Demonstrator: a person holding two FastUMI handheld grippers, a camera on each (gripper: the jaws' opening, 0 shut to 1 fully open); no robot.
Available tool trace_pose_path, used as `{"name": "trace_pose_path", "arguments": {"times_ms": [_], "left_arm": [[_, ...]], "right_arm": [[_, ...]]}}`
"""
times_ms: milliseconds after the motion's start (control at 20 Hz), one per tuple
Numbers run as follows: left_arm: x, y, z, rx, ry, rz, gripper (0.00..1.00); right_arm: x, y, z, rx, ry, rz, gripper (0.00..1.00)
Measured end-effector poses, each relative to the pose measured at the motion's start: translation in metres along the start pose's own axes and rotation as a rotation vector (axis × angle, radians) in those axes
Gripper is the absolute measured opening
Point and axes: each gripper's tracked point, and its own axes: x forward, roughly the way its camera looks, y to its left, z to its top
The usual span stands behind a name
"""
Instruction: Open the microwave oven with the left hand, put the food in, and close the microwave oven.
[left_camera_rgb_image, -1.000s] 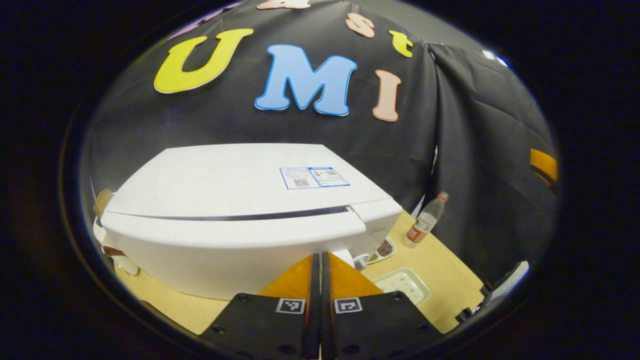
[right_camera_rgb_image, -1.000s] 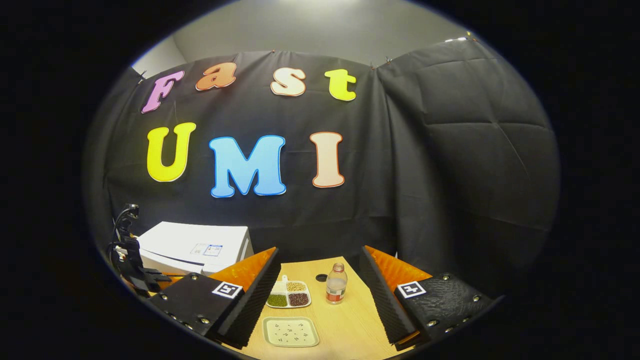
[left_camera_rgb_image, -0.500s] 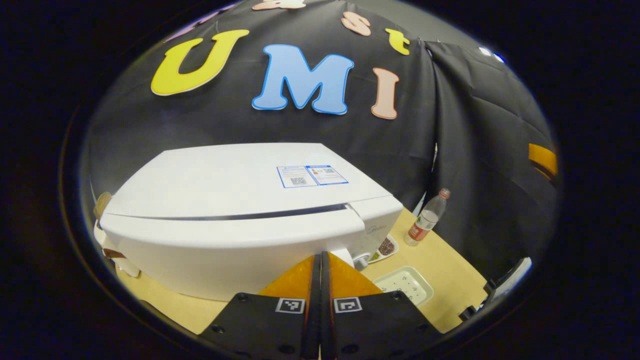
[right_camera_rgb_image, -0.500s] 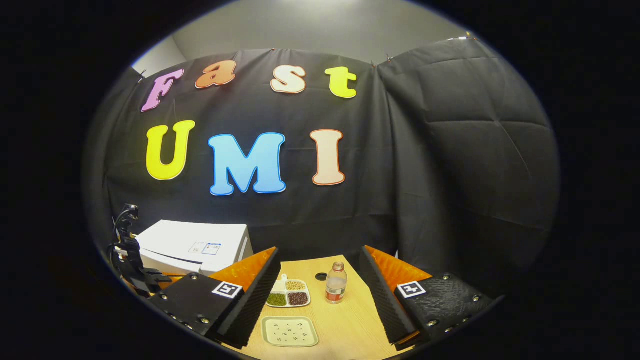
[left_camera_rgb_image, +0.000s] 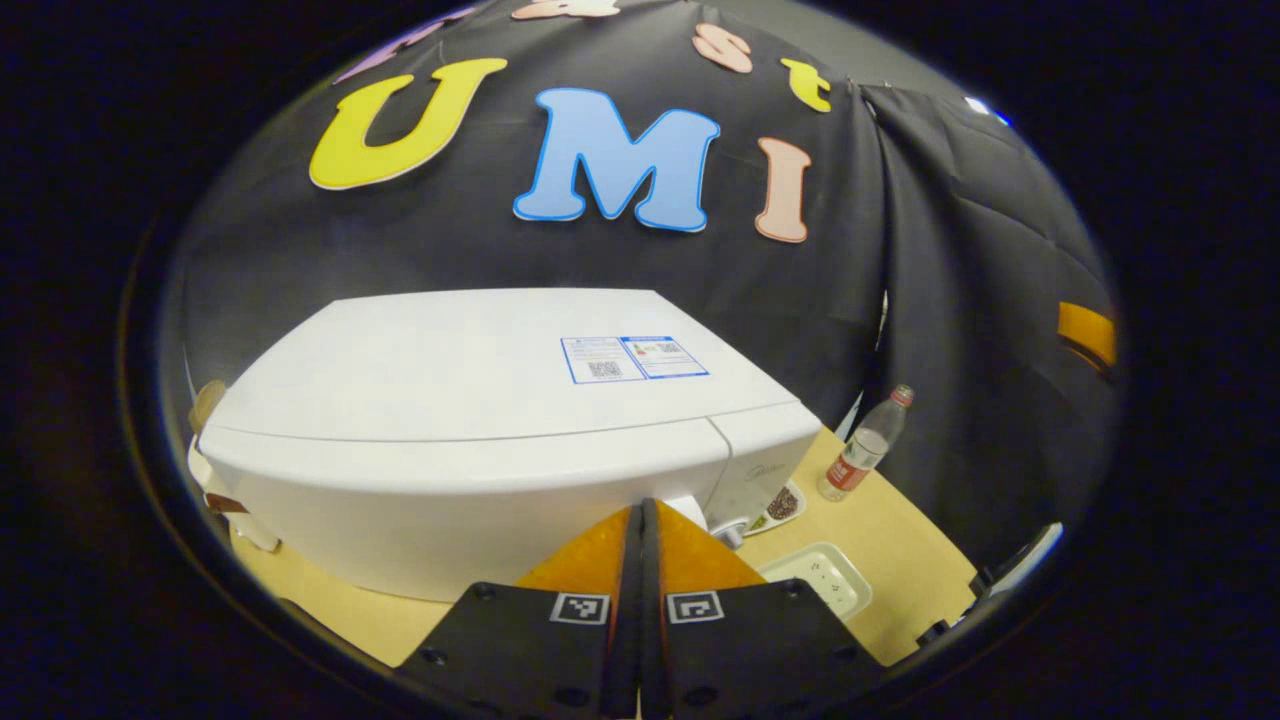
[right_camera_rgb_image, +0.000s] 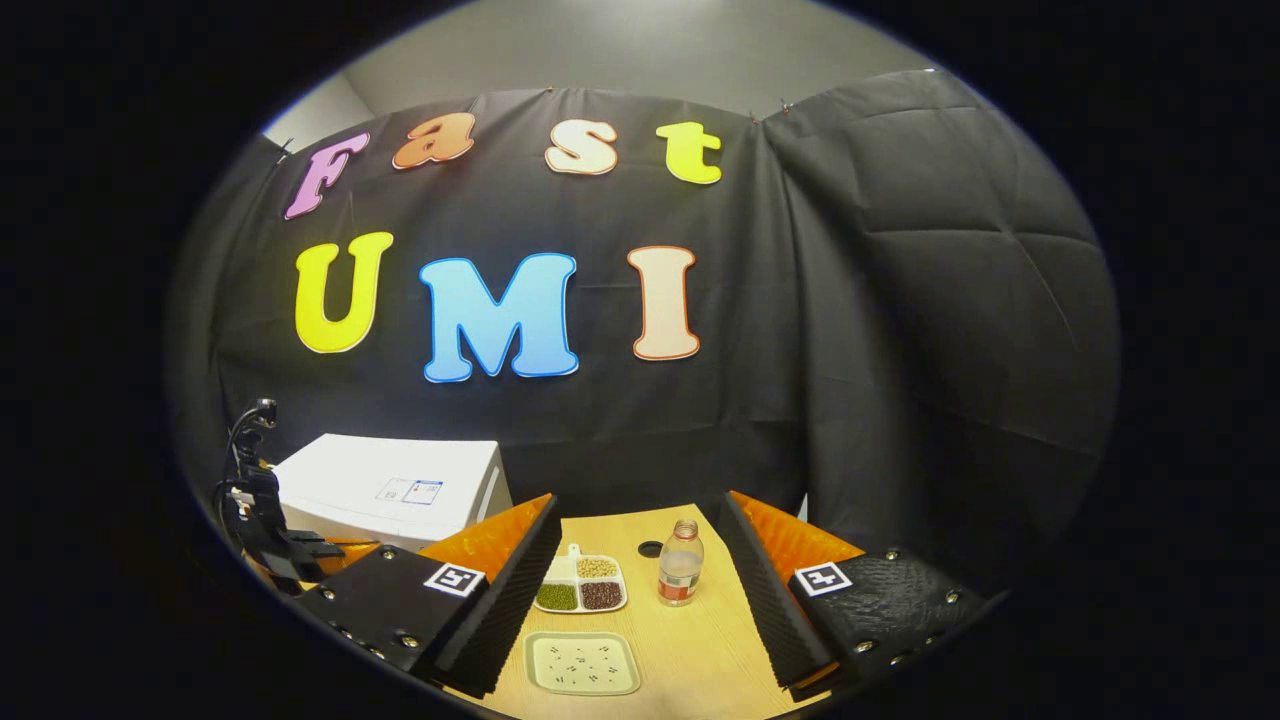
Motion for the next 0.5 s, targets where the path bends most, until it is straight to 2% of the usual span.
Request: {"name": "trace_pose_path", "arguments": {"times_ms": [200,400,500], "left_arm": [[-0.021,-0.002,0.027,0.007,-0.073,0.022,0.07],[-0.087,0.006,0.088,0.043,-0.231,0.069,0.07],[-0.13,0.015,0.129,0.058,-0.331,0.124,0.07]], "right_arm": [[0.003,0.012,0.001,0.001,-0.002,0.045,0.97],[-0.002,0.029,0.011,-0.004,-0.031,0.086,0.97],[-0.008,0.042,0.02,0.002,-0.05,0.113,0.97]]}}
